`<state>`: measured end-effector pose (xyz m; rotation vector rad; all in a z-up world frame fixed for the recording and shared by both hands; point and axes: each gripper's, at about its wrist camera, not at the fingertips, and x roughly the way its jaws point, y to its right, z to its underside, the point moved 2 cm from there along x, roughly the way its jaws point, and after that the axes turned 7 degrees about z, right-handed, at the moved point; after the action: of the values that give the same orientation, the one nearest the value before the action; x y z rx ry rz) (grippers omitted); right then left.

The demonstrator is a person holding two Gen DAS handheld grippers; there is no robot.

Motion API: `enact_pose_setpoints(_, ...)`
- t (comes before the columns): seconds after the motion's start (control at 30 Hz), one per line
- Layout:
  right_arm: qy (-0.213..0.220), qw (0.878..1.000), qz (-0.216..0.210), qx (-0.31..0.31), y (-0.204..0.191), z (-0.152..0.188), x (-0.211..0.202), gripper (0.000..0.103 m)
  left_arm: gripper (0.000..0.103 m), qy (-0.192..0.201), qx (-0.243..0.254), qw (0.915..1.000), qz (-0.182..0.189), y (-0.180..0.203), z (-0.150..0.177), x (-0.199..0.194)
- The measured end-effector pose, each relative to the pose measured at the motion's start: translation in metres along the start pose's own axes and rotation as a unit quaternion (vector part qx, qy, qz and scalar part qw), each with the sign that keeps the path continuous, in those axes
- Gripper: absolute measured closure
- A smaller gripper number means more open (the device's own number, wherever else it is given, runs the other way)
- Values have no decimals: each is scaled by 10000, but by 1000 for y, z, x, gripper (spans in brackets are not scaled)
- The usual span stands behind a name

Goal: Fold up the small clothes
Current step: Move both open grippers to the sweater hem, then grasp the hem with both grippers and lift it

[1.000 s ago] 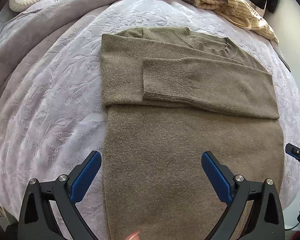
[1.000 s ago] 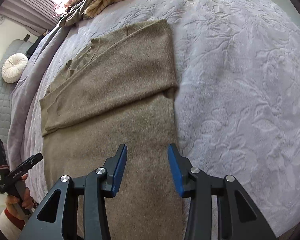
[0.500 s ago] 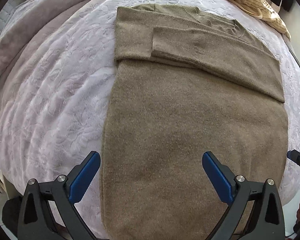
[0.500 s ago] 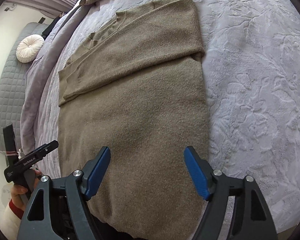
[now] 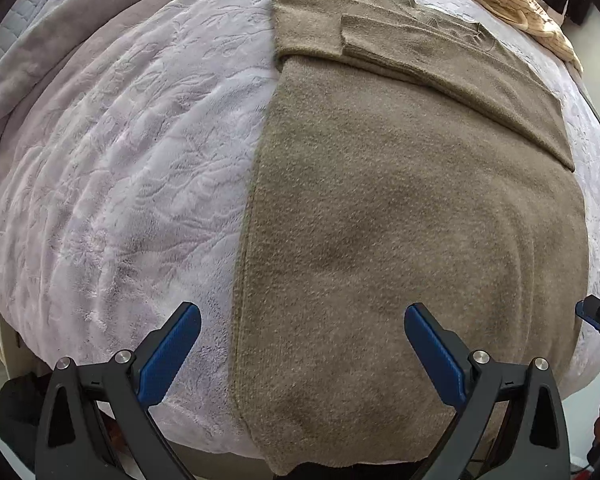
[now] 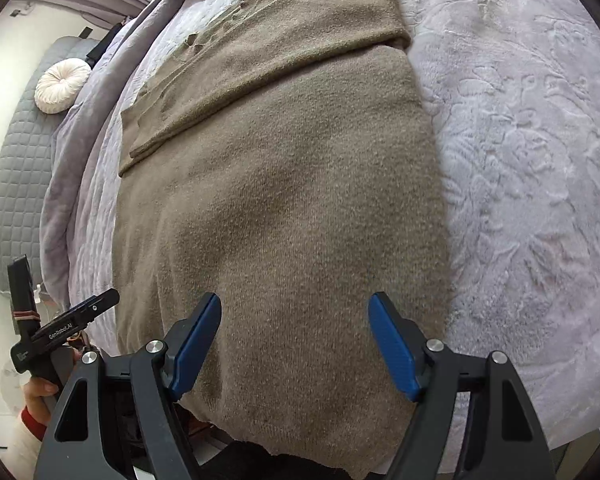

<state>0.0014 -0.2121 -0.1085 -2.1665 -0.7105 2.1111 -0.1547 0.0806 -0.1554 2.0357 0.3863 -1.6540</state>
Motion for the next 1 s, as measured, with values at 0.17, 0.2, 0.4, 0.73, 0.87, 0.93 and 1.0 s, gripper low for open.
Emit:
enact_pose_setpoints(0.17,-7,9999,45,163,7,35,0,24,1,-3,-80,9999,129,-31,39,-3)
enact_pose_setpoints(0.2,-5,9998,54,165,8,42,-1,24,1,-59,-119,9997,182,-37,47,-2)
enact_pose_setpoints(0.4,-15,9992,226,315,31,85,-9,24,1,-386,-78,9953,889,-53,88,9)
enact_pose_setpoints(0.73,-264,9970,-458,562,49,117,13,24,1,-406,280,9837,1727,-26,102,3)
enact_pose_setpoints(0.87,-277,9937,-900,600,45,118,21,24,1,-537,412,9808,1830,-18,106,8)
enact_pose_setpoints(0.93,-298,9927,-977,637,46,119,27,24,1,-697,367,9813,1758,-16,109,20)
enact_pose_setpoints(1.0,-285,9902,-1121,777,48,119,29,23,2,-706,295,9817,1745,-13,111,25)
